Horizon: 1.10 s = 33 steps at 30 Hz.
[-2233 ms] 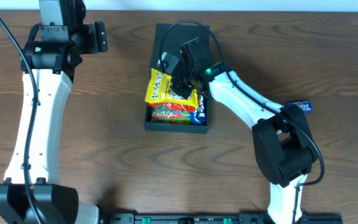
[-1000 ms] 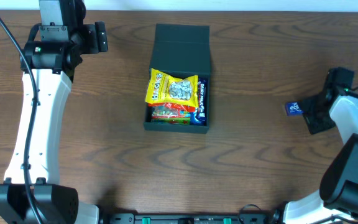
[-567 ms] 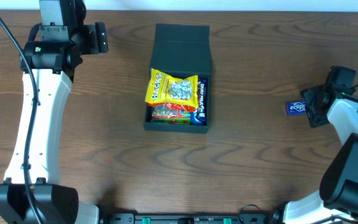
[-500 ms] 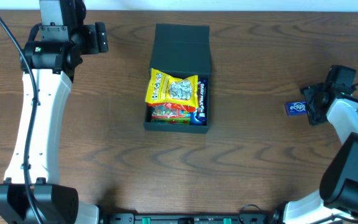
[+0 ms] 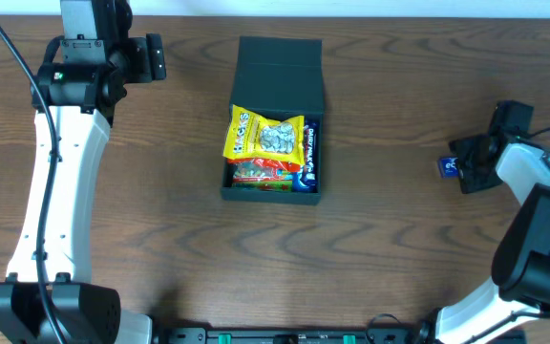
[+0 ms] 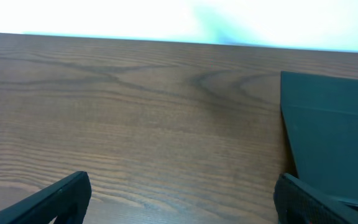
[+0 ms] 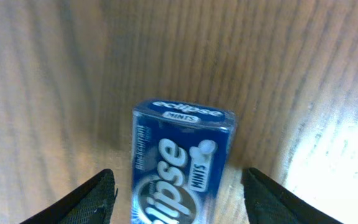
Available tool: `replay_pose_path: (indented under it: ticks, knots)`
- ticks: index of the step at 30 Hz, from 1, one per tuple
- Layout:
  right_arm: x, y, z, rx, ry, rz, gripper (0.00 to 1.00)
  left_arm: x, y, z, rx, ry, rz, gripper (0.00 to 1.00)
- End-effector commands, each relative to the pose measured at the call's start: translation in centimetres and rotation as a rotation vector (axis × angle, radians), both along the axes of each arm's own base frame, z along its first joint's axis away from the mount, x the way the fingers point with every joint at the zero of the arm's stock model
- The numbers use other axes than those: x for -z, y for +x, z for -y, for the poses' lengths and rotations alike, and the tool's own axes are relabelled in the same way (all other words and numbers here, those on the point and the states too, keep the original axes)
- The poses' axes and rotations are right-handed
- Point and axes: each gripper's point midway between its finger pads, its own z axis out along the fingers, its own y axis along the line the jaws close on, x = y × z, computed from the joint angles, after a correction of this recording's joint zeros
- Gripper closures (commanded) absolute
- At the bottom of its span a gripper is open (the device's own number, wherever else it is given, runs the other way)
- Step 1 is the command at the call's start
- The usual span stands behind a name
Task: Pack container
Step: 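Move right gripper to the blue Eclipse tin and grasp it, then carry the Eclipse tin left and lower it into the box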
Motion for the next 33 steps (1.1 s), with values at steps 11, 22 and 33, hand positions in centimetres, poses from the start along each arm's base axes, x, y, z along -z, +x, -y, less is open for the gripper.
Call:
replay_pose_path:
  ticks: [11, 22, 33]
  knots:
    - [1.9, -4.6, 1.3, 0.003, 0.038, -0.308, 0.49, -1.3, -0.2, -0.2, 0.001, 0.004, 0.029, 0.05]
    - [-1.1, -2.1, 2.1, -0.166, -0.019, -0.278, 0.66, -1.4, 0.0, -0.2, 0.001, 0.004, 0.038, 0.05]
    - [-10.6, 8.9, -12.2, -0.785, -0.059, 0.03, 0.73, -2.0, 0.3, -1.1, -0.039, 0.037, 0.066, 0.05]
